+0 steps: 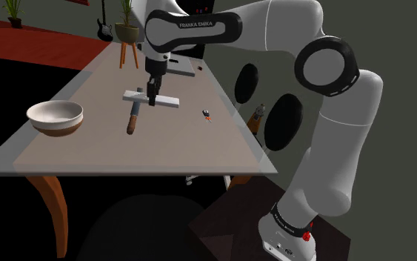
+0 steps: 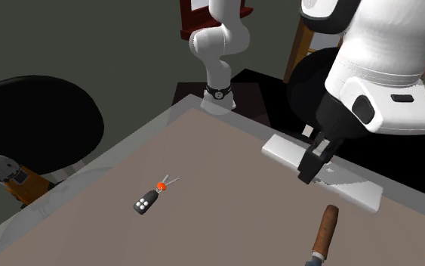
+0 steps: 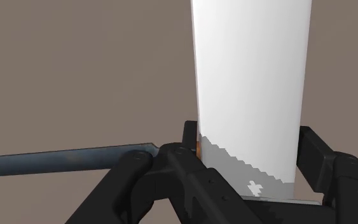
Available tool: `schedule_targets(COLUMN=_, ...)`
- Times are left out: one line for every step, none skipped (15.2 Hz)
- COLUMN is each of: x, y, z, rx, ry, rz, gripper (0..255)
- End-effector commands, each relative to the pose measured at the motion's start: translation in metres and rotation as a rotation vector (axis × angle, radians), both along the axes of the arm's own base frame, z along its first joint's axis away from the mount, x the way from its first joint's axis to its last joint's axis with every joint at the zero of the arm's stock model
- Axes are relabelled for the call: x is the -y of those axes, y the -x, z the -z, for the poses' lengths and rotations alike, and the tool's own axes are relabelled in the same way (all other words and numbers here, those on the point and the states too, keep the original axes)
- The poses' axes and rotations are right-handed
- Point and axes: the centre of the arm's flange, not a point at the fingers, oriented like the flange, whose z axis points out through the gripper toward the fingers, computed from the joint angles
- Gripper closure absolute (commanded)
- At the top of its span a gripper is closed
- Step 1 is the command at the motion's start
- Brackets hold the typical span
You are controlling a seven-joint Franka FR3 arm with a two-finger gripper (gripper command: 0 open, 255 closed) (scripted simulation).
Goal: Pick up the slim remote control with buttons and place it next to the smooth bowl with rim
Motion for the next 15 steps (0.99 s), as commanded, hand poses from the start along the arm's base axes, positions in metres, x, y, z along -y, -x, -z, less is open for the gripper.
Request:
schedule_targets(x=-0.026, y=0.007, z=0.000, rx=0.000, ry=0.000, rz=0.001, gripper=255)
schedule_targets(x=-0.039, y=0.011, z=0.000, rx=0.000, ry=0.000, rz=0.001, gripper=255)
schedule_targets(x=-0.051, y=0.014, z=0.000, rx=0.000, ry=0.000, rz=0.001, gripper=255)
schedule_targets(x=-0.064, y=0.018, z=0.000, rx=0.000, ry=0.000, rz=0.001, gripper=255)
schedule_targets(x=-0.077, y=0.021, z=0.000, rx=0.000, ry=0.000, rz=0.001, gripper=255)
schedule_targets(x=-0.090, y=0.024, z=0.000, rx=0.000, ry=0.000, rz=0.001, gripper=255)
schedule_targets(x=-0.102, y=0.028, z=0.000, rx=0.000, ry=0.000, rz=0.001, gripper=255)
schedule_targets(x=-0.115, y=0.031, z=0.000, rx=0.000, ry=0.000, rz=0.001, gripper=255)
schedule_targets(x=-0.128, y=0.035, z=0.000, rx=0.000, ry=0.000, rz=0.001, gripper=255)
schedule_targets(x=-0.141, y=0.038, z=-0.001, rx=0.000, ry=0.000, rz=0.001, gripper=255)
schedule_targets(x=-0.153, y=0.042, z=-0.001, rx=0.000, ry=0.000, rz=0.001, gripper=255)
schedule_targets(x=-0.166, y=0.045, z=-0.001, rx=0.000, ry=0.000, rz=0.001, gripper=255)
schedule_targets(x=-0.179, y=0.048, z=-0.001, rx=0.000, ry=0.000, rz=0.001, gripper=255)
schedule_targets(x=-0.198, y=0.054, z=-0.001, rx=0.000, ry=0.000, rz=0.001, gripper=255)
schedule_targets(x=-0.198, y=0.054, z=0.005, rx=0.000, ry=0.000, rz=0.001, gripper=255)
